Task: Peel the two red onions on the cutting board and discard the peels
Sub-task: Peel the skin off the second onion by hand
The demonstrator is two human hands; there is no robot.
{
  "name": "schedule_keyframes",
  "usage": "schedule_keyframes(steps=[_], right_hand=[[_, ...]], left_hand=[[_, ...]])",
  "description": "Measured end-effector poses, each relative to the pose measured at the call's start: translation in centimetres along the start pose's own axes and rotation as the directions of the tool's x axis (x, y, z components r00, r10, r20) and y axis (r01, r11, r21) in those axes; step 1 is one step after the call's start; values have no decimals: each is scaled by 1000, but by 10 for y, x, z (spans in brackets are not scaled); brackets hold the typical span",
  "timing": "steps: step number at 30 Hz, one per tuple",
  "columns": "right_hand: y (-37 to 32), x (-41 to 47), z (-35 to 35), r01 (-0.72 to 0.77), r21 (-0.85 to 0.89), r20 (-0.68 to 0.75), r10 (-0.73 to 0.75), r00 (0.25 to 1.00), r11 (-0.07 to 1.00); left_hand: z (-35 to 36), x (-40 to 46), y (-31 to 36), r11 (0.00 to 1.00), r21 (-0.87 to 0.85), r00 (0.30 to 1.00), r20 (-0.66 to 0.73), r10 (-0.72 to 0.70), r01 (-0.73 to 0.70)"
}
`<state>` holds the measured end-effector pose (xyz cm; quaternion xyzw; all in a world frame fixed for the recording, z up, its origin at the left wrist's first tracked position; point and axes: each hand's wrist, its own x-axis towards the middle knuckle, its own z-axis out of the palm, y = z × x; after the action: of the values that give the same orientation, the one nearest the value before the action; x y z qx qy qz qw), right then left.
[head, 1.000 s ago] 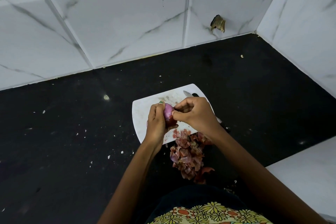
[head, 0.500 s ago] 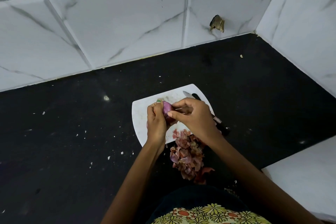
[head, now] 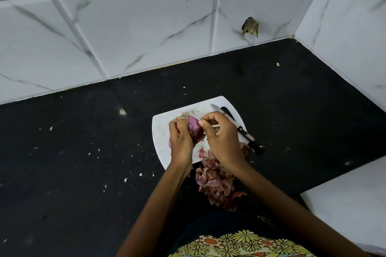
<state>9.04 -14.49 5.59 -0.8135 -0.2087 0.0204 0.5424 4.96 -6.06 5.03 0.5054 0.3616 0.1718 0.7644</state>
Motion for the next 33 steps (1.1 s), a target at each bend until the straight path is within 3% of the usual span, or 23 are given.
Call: schedule_keyframes(steps=[3,7,10,17,22,26,29,33], right_hand=[[4,3,-1,-26,5,-15,26,1000,1000],[2,5,-11,-145,168,63,136,989,975],[-2,3,-14,-98,157,121,80,989,983],[0,3,-8,-4,84,97,-5,995,996],[9,10,-5,-164,181,113,145,983,970],[29,14,-9,-234,6,107,232,967,972],[39,12,-14,-233,-138,209,259,943,963],[38,10,-19,-106,-340,334,225,915,934]], left_hand=[[1,0,2,1000,-16,1000,11,-24,24],[1,0,4,1000,-11,1000,10,-8,8],[1,-1,4,1000,19,1000,-10,14,-13],[1,-1,4,1000,21,1000,-8,12,-12],[-3,2,5,992,-80,993,68,-96,102],[-5,3,6,966,-180,975,149,-162,188],[-5,4,7,938,-247,964,171,-204,243],[-4,4,6,922,-267,958,135,-253,281]])
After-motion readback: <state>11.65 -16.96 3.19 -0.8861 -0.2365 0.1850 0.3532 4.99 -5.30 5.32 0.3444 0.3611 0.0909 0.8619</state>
